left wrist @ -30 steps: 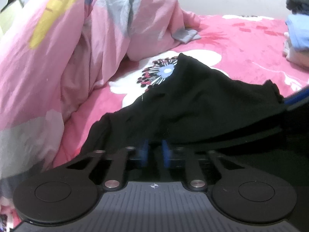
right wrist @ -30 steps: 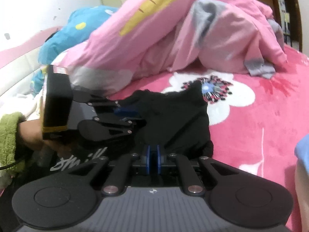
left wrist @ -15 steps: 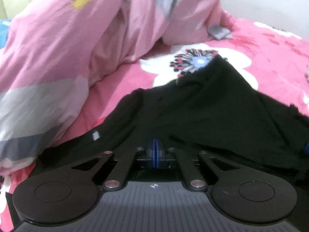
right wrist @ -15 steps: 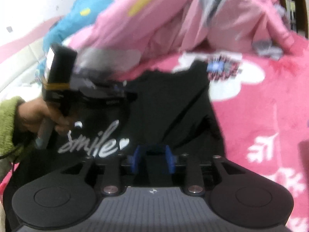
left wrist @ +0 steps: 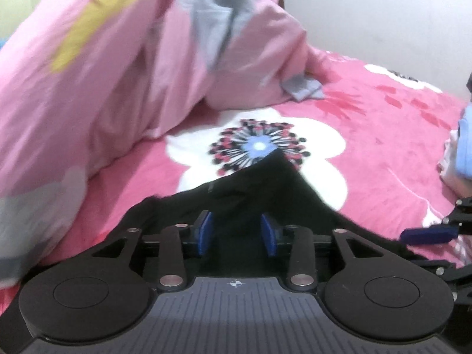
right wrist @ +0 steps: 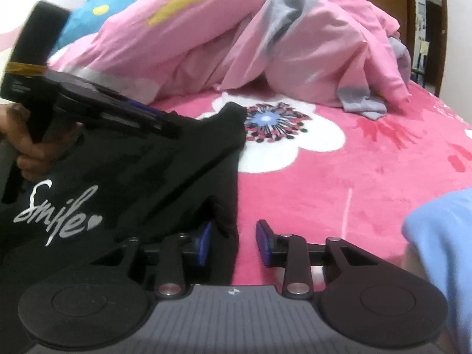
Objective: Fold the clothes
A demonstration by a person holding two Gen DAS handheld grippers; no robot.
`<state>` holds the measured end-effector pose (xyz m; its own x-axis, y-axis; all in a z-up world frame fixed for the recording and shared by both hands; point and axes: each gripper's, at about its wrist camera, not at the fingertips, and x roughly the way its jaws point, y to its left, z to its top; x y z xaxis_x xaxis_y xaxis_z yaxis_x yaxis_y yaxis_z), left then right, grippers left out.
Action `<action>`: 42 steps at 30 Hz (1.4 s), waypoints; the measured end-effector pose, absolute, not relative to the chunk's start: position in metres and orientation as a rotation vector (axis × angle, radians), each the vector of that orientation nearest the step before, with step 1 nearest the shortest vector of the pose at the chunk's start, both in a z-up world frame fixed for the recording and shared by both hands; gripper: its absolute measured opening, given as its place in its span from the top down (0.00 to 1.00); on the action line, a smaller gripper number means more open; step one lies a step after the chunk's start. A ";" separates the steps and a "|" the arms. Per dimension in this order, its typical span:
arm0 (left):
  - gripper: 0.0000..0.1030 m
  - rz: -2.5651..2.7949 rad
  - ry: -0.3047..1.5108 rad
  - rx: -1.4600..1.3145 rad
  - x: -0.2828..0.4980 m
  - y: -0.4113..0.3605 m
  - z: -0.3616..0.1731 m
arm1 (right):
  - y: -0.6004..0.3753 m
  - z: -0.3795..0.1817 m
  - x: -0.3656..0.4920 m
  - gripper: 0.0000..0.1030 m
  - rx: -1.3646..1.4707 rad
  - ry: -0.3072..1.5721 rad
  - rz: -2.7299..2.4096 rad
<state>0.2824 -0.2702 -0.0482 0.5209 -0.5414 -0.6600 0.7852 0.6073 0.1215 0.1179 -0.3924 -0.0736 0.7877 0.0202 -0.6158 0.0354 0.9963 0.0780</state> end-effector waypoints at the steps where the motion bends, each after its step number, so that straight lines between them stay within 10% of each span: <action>1: 0.57 -0.831 0.627 0.425 0.286 -0.276 -0.048 | -0.394 -0.074 0.116 0.84 0.099 0.656 -0.007; 10: 0.52 -0.789 0.800 0.240 0.327 -0.329 -0.055 | -0.403 -0.076 0.110 0.95 0.156 0.619 0.010; 13: 0.89 -0.755 0.880 0.153 0.341 -0.331 -0.064 | -0.406 -0.078 0.109 0.96 0.175 0.613 0.008; 16: 1.00 -0.731 0.910 -0.020 0.349 -0.316 -0.068 | -0.410 -0.078 0.105 0.97 0.199 0.601 -0.017; 42: 0.70 -0.744 0.999 -0.020 0.336 -0.229 -0.059 | -0.423 -0.087 0.095 0.97 0.318 0.608 -0.028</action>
<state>0.3360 -0.2290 -0.0586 0.3197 -0.5744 -0.7536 0.5570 0.7573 -0.3409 0.0948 -0.4234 -0.0866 0.8219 0.0675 -0.5656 0.1186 0.9509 0.2858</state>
